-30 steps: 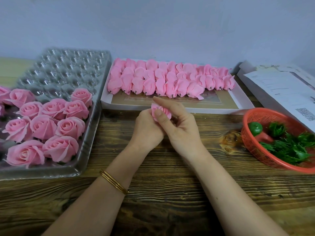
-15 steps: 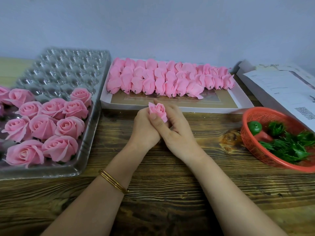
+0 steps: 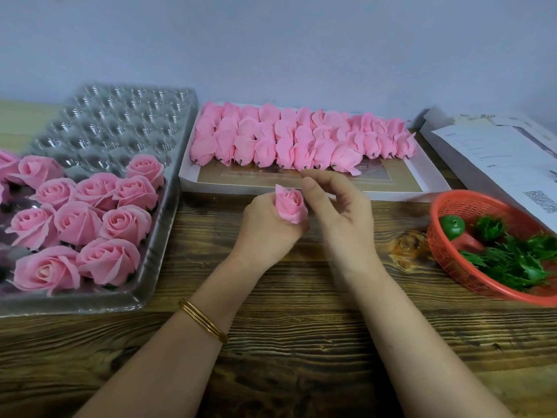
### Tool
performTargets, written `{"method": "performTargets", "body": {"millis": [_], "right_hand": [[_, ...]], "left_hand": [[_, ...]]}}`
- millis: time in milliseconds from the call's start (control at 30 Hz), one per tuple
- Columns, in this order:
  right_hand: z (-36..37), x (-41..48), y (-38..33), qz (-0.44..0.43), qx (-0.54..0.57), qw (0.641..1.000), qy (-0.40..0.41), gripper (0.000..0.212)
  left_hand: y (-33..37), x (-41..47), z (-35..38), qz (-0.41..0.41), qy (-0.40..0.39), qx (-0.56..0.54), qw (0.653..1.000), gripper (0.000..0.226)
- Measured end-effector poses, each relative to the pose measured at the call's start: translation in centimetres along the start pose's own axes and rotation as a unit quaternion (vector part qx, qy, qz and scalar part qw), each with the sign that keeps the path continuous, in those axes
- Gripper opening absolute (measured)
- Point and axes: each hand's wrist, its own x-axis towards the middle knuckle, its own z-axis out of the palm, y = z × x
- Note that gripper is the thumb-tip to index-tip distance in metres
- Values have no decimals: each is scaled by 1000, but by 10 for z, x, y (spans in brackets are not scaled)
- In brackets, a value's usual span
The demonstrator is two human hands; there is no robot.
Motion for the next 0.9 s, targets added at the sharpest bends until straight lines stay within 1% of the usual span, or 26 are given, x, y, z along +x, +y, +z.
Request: {"method": "performTargets", "body": {"millis": [67, 100, 167, 233, 400, 500, 600, 667, 767, 900], "right_hand": [[5, -2, 0, -33, -23, 999, 4, 9], [7, -3, 1, -53, -38, 998, 5, 7], [10, -5, 3, -88, -70, 994, 10, 6], [11, -6, 6, -112, -104, 988, 14, 8], [12, -8, 9, -135, -160, 978, 16, 11], [13, -9, 9, -140, -167, 976, 12, 11], [14, -9, 8, -124, -150, 981, 5, 13], [14, -9, 7, -99, -135, 986, -6, 18], [12, -8, 4, -37, -98, 993, -45, 23], [8, -6, 0, 47, -38, 994, -86, 35]], "left_hand": [[1, -1, 1, 10, -2, 33, 999, 2], [2, -1, 1, 16, 2, 51, 999, 7], [2, -2, 1, 30, 11, 79, 996, 20], [3, -2, 2, 43, 20, 92, 995, 27], [1, 0, 4, 39, 19, 119, 992, 17], [0, 0, 3, 43, 16, 116, 992, 16], [0, -1, 4, 45, 14, 91, 995, 13], [-1, -1, 5, 51, 12, 82, 995, 14], [-3, -1, 5, 57, 9, 69, 996, 25], [-5, -1, 6, 46, 2, 18, 999, 31]]}}
